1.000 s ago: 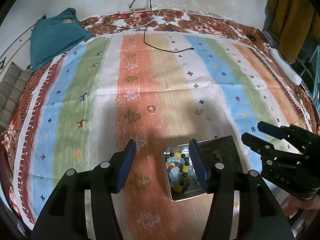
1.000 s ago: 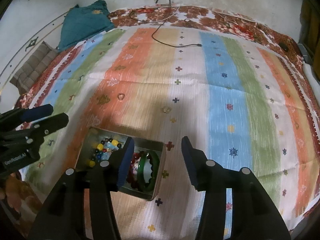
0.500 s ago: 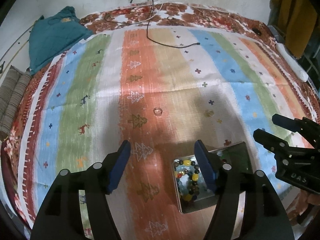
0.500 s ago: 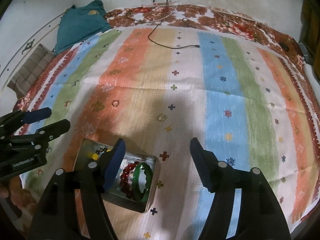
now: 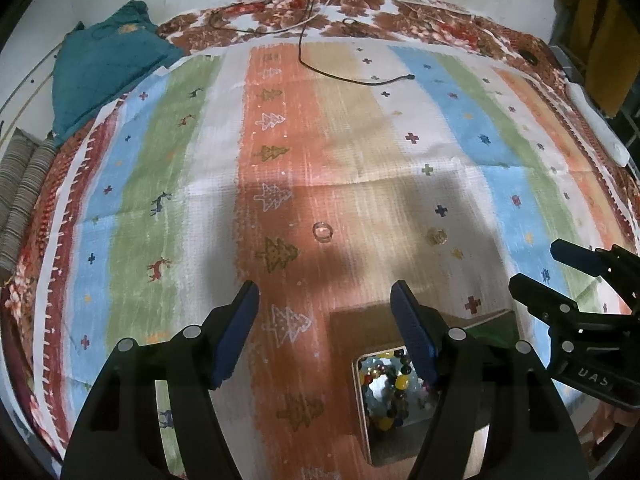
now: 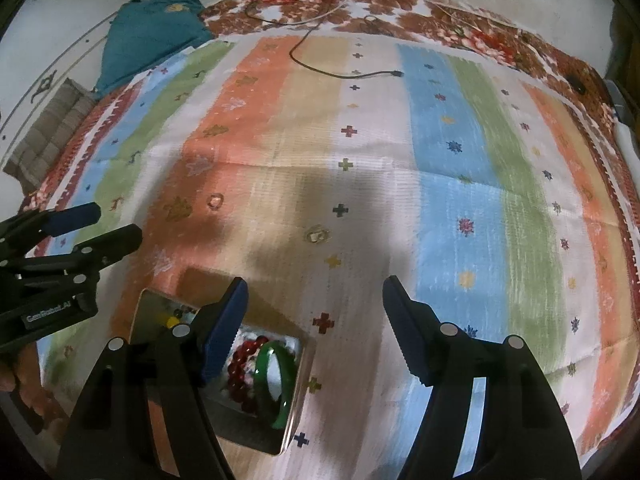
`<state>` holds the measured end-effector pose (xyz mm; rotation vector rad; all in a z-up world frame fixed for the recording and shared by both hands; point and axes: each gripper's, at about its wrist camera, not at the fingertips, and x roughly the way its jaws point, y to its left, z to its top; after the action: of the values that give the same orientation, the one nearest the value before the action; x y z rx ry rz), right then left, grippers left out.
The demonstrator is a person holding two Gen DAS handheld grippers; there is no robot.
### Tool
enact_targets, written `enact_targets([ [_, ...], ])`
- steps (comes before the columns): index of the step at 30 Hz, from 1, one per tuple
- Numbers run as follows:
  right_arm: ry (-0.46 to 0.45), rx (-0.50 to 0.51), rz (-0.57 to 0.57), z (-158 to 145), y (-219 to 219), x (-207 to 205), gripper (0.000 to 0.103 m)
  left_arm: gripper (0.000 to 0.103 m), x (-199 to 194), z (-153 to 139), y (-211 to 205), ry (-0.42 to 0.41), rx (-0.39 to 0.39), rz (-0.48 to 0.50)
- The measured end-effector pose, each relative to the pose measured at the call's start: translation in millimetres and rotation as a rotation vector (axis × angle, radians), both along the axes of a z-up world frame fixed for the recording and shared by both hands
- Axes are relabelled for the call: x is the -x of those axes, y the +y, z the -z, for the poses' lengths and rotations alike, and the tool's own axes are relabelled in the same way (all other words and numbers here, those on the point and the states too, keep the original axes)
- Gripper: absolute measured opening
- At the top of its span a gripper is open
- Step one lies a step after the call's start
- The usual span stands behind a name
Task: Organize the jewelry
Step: 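Move both open tools toward the two small rings on the cloth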
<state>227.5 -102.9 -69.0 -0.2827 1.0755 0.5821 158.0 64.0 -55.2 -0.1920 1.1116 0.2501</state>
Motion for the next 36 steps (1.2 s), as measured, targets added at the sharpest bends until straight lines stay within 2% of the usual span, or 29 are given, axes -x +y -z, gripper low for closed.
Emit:
enact_targets([
  [22,0.057,0.111,-0.001,43.3,25.4,-38.0,0.07,0.068,-47.3,37.8,19.8,0.085,-0.026,0.01],
  [36,0.091,0.151,-0.02,64.9,39.5,-52.6,0.07,0.068,-70.7,57.7,29.2,0.131,0.003,0.022],
])
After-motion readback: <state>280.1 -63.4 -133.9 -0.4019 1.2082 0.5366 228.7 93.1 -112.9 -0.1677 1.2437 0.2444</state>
